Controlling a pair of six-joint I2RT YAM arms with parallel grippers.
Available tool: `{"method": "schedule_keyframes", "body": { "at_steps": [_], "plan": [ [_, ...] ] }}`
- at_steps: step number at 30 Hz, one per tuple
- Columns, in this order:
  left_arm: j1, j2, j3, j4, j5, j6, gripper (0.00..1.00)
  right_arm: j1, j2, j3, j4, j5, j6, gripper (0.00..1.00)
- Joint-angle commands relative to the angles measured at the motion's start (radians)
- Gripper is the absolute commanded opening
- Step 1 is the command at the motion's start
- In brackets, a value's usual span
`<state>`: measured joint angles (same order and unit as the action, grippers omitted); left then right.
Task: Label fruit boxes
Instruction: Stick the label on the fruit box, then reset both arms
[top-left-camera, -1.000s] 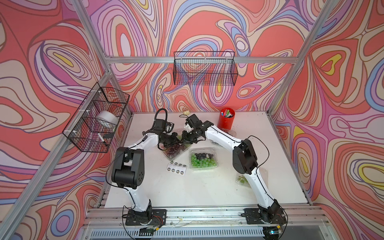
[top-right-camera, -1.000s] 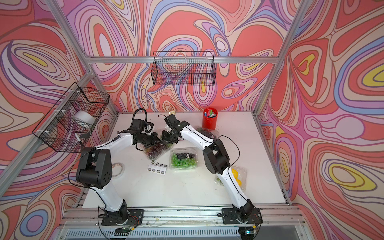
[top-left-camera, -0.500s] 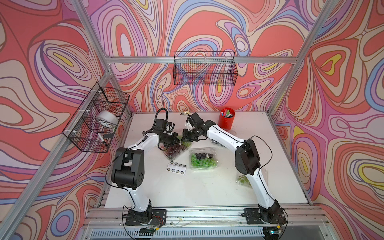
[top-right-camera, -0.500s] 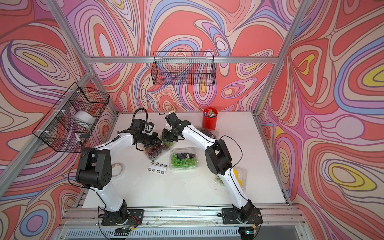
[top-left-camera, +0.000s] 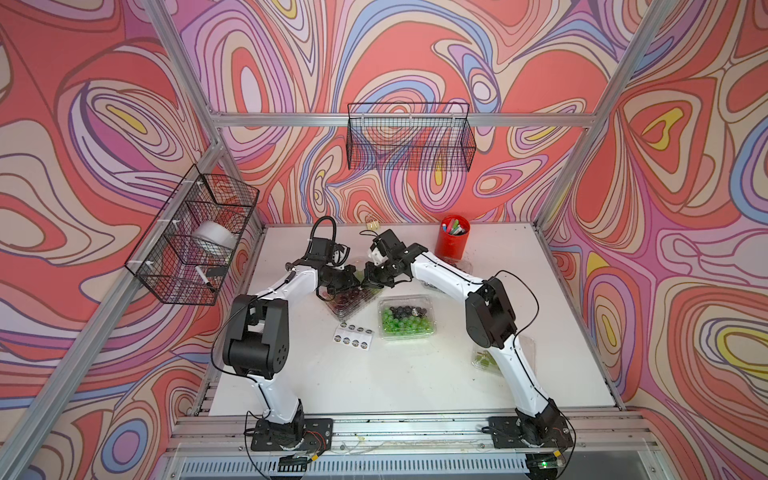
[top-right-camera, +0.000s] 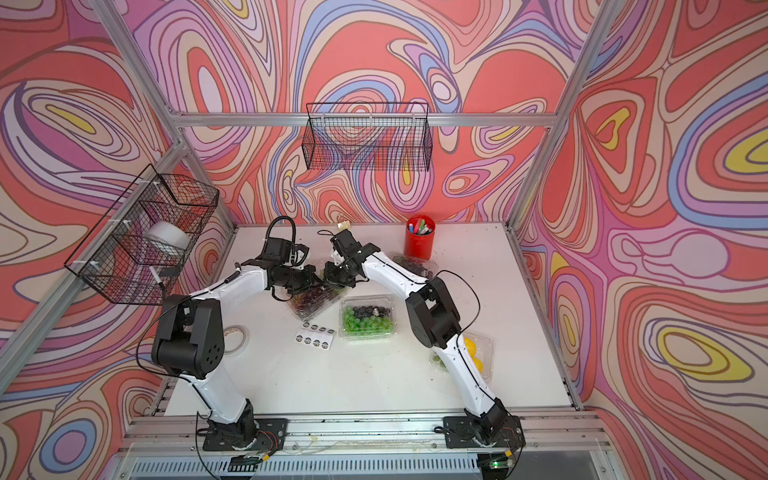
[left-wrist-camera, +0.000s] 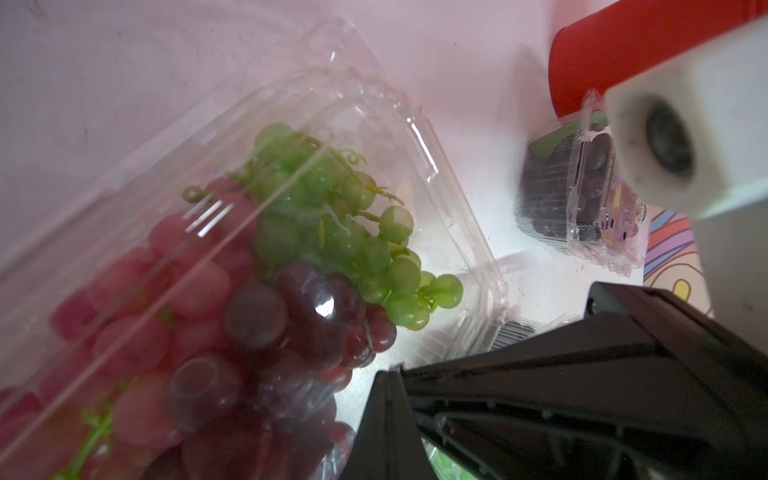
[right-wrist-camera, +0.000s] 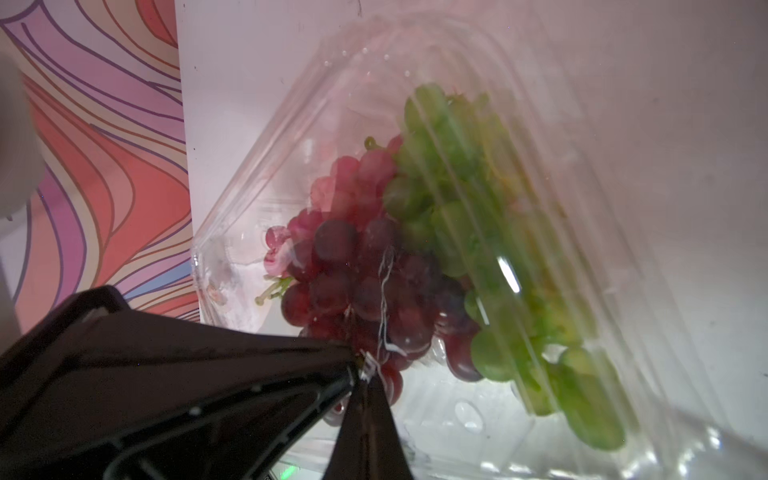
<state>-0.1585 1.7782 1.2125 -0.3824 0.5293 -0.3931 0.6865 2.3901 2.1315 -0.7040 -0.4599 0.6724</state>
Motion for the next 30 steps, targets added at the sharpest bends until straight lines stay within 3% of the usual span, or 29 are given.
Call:
{"method": "schedule_keyframes", "body": {
  "at_steps": [1,6,11,13,14,15,17,18,24,30],
  "plan": [
    [-0.004,-0.004,0.009,-0.118,-0.071,0.013,0.07,-0.001,-0.003,-0.008,0.009,0.026,-0.011,0.02],
    [-0.004,-0.071,0.056,-0.156,-0.082,0.011,0.17,-0.004,-0.120,-0.069,0.095,0.075,-0.054,0.05],
    [-0.004,-0.204,0.089,-0.174,-0.187,0.049,0.50,-0.044,-0.345,-0.286,0.215,0.175,-0.109,0.20],
    [-0.004,-0.265,0.065,-0.157,-0.265,0.079,0.59,-0.081,-0.453,-0.417,0.254,0.229,-0.140,0.39],
    [-0.003,-0.292,0.040,-0.138,-0.307,0.086,0.64,-0.099,-0.503,-0.476,0.270,0.250,-0.150,0.57],
    [-0.004,-0.326,0.004,-0.103,-0.354,0.091,0.69,-0.133,-0.559,-0.546,0.287,0.276,-0.161,0.97],
    [-0.003,-0.395,-0.085,-0.014,-0.435,0.106,0.86,-0.195,-0.675,-0.681,0.334,0.326,-0.178,0.98],
    [-0.002,-0.433,-0.145,0.051,-0.482,0.117,0.99,-0.234,-0.730,-0.763,0.365,0.354,-0.187,0.98],
    [0.000,-0.608,-0.521,0.540,-0.642,0.281,1.00,-0.444,-1.026,-1.097,0.495,0.554,-0.369,0.98],
    [0.001,-0.565,-0.728,0.812,-0.747,0.346,1.00,-0.568,-1.151,-1.338,0.718,0.600,-0.591,0.98]
  ]
}}
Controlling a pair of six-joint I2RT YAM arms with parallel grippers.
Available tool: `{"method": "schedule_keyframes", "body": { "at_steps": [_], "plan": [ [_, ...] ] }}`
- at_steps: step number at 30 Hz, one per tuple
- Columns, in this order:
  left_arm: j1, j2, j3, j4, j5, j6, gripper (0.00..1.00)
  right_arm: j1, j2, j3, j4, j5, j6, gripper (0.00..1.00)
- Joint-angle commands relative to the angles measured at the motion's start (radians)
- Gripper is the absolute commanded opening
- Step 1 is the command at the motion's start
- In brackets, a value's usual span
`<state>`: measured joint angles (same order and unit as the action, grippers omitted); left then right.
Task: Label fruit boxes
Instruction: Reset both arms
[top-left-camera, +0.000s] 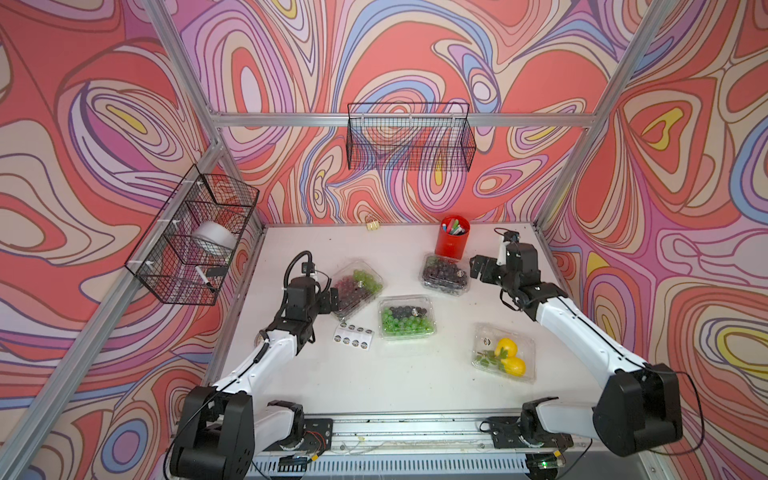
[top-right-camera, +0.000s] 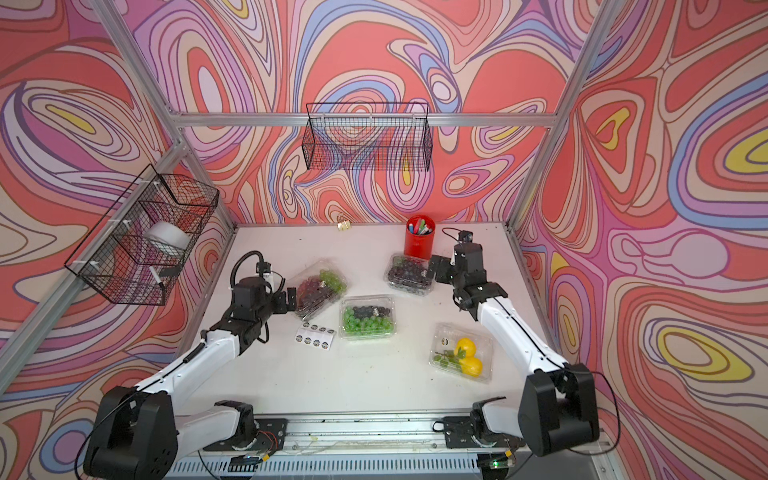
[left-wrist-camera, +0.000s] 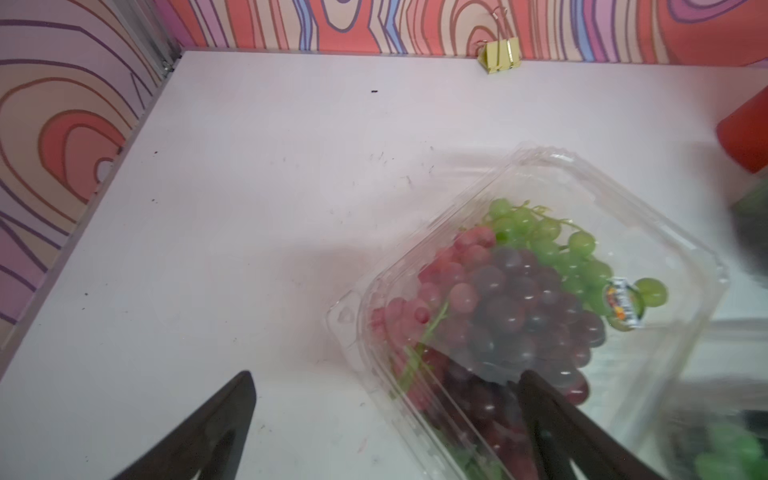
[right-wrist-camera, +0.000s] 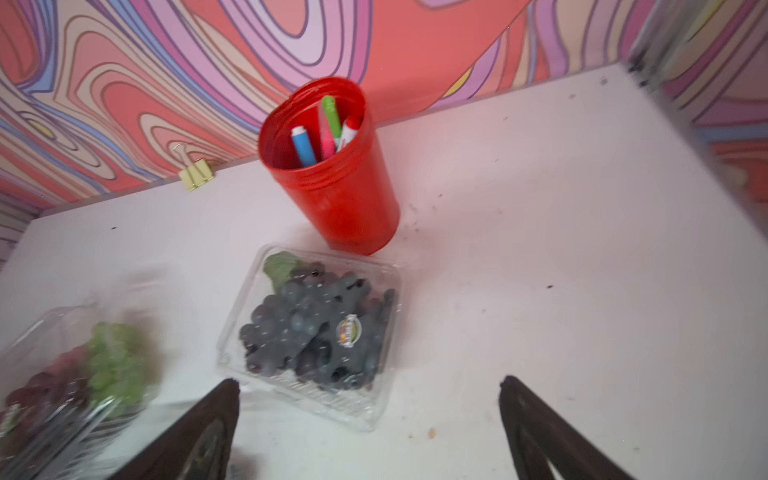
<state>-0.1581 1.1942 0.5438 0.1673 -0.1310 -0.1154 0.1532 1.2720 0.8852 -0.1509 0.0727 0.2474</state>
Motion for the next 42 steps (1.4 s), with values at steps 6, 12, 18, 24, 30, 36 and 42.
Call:
{"method": "schedule_keyframes", "body": {
  "at_steps": [6,12,18,24,30,36,42],
  "plan": [
    [0.001,0.146,-0.202,0.584,-0.026,0.057,1.00,-0.176,-0.028,-0.332,0.500,-0.010,-0.203,0.98],
    [0.000,0.109,-0.224,0.572,-0.045,0.045,1.00,-0.205,0.114,-0.452,0.827,-0.089,-0.227,0.98],
    [0.000,0.097,-0.279,0.670,-0.045,0.049,1.00,-0.213,0.295,-0.546,1.225,-0.131,-0.180,0.98],
    [0.000,0.114,-0.251,0.634,-0.059,0.045,1.00,-0.213,0.427,-0.571,1.377,-0.154,-0.195,0.98],
    [-0.001,0.105,-0.260,0.637,-0.033,0.062,1.00,-0.215,0.435,-0.538,1.334,-0.153,-0.192,0.99],
    [-0.003,0.014,-0.243,0.509,-0.016,0.179,1.00,-0.214,0.438,-0.435,1.142,-0.180,-0.202,0.98],
    [0.017,0.153,-0.254,0.703,-0.004,0.248,1.00,-0.213,0.438,-0.434,1.137,-0.182,-0.204,0.98]
  ]
}}
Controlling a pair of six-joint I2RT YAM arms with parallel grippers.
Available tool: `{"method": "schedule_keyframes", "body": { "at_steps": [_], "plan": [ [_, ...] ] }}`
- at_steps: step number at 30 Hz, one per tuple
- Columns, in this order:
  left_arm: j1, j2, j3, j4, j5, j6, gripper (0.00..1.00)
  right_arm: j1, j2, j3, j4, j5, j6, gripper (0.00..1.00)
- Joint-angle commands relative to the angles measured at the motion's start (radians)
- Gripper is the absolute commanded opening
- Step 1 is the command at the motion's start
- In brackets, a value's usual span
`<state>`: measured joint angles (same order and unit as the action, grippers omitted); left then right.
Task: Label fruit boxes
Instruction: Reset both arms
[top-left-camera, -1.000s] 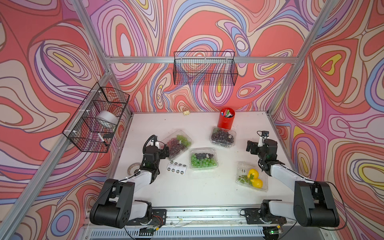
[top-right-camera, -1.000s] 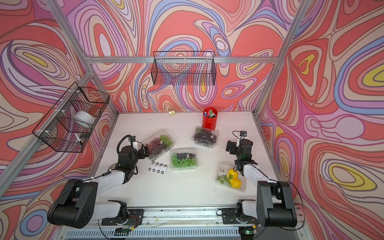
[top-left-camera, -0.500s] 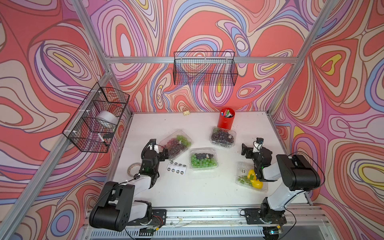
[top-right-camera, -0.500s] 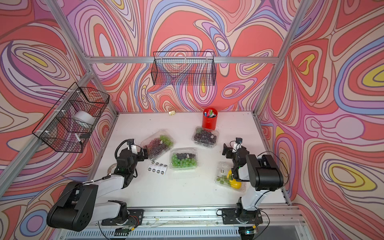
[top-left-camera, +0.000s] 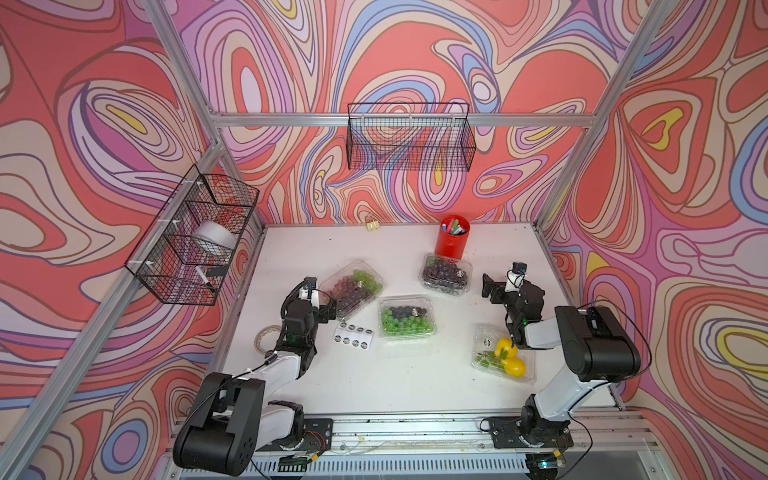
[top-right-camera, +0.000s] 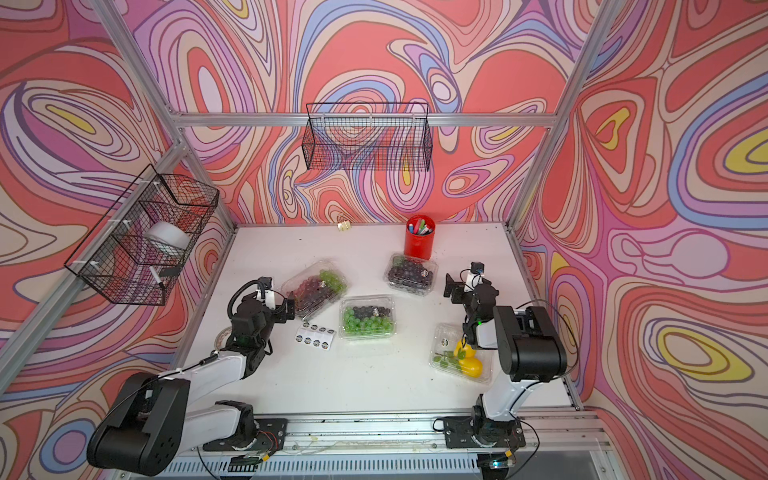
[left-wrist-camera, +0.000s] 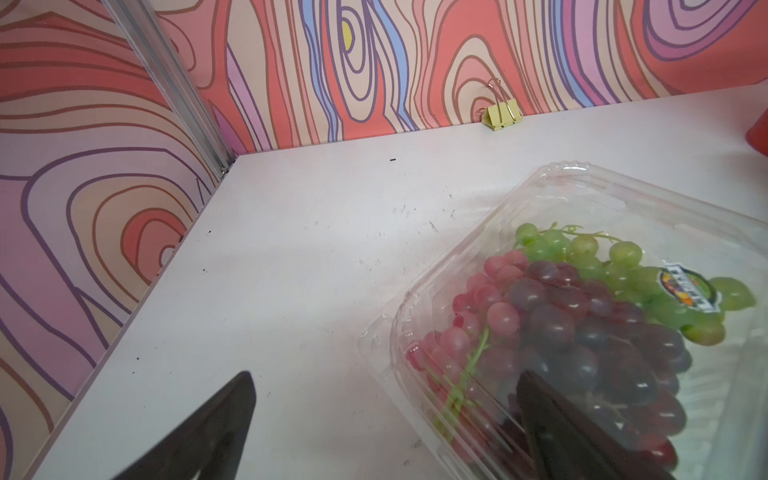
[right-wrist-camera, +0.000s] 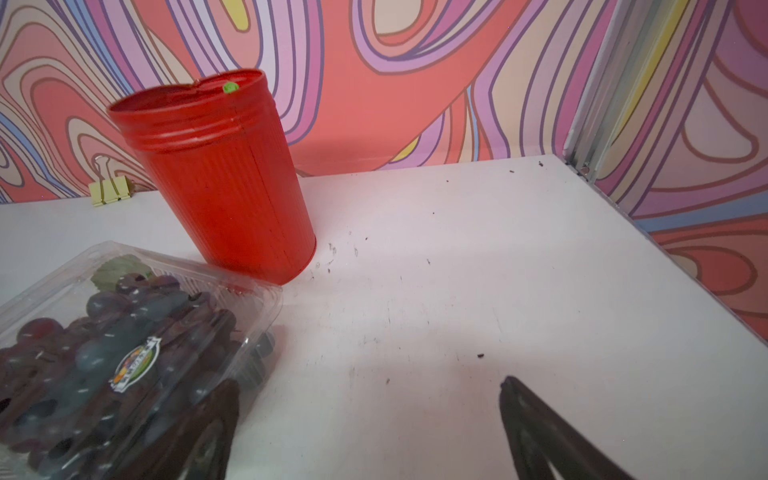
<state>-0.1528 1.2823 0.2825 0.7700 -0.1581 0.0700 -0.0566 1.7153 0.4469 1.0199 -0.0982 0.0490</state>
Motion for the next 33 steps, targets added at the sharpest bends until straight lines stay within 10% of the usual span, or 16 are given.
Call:
{"method": "schedule_keyframes", "body": {
  "at_steps": [1,9,33],
  "plan": [
    [0.018,0.091,0.022,0.107,0.039,0.045,1.00,-0.004,-0.005,0.004,-0.034,-0.011,-0.006,0.98],
    [0.053,0.285,0.036,0.289,-0.068,-0.025,1.00,-0.003,-0.006,0.008,-0.038,-0.005,-0.005,0.98],
    [0.096,0.267,0.083,0.158,-0.074,-0.099,1.00,-0.004,-0.006,0.009,-0.039,-0.003,-0.005,0.98]
  ]
}}
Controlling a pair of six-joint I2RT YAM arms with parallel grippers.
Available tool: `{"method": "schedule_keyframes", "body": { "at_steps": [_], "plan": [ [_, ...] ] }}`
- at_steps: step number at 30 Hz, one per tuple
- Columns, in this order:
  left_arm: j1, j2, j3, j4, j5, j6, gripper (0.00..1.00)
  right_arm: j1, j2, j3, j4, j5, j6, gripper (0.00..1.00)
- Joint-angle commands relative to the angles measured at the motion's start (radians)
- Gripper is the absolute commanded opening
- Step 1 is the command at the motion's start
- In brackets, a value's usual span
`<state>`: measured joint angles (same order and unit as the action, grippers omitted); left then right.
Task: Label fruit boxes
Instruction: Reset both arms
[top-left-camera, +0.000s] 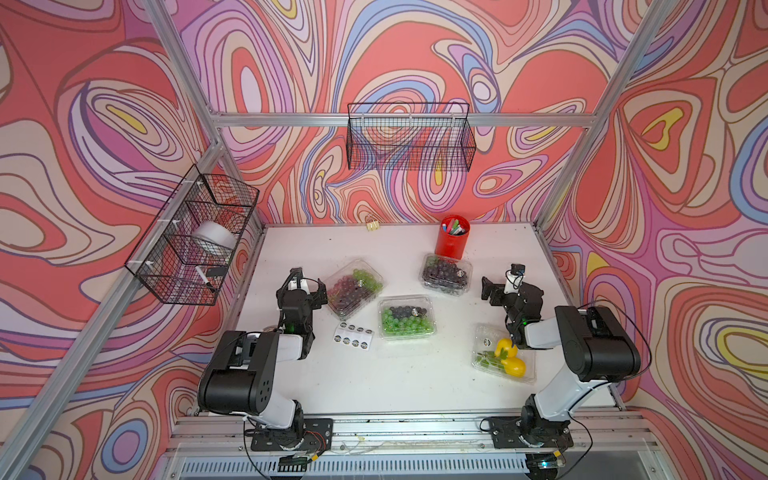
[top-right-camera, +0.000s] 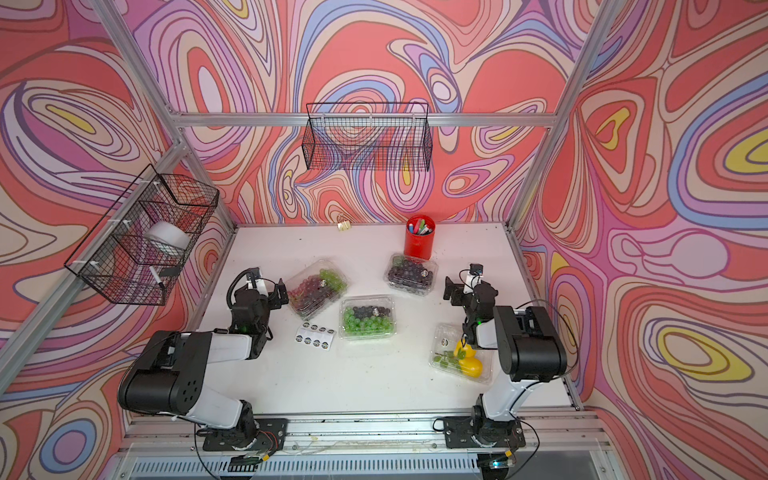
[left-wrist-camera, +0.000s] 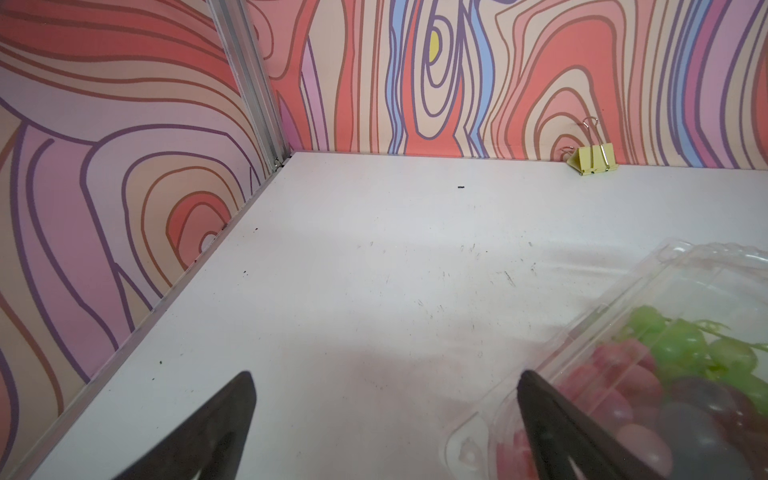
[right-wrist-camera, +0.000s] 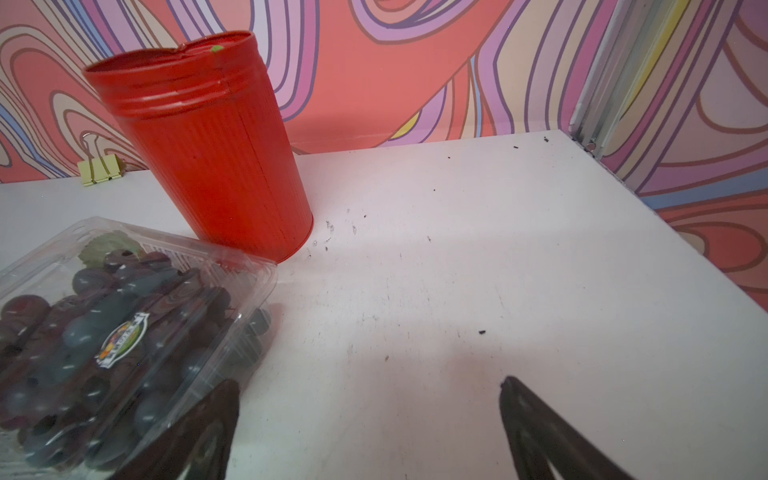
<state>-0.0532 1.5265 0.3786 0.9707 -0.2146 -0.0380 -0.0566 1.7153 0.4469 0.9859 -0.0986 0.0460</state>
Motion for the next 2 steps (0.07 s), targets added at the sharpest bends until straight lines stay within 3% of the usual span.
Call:
{"method": "schedule_keyframes", "body": {
  "at_steps": [1,2],
  "plan": [
    [-0.004,0.019,-0.015,-0.046,-0.017,0.010,1.00,-0.003,-0.006,0.009,-0.006,-0.003,-0.002,0.98],
    [-0.004,0.019,-0.017,-0.041,-0.015,0.012,1.00,-0.003,-0.006,0.009,-0.005,-0.002,-0.002,0.98]
  ]
}}
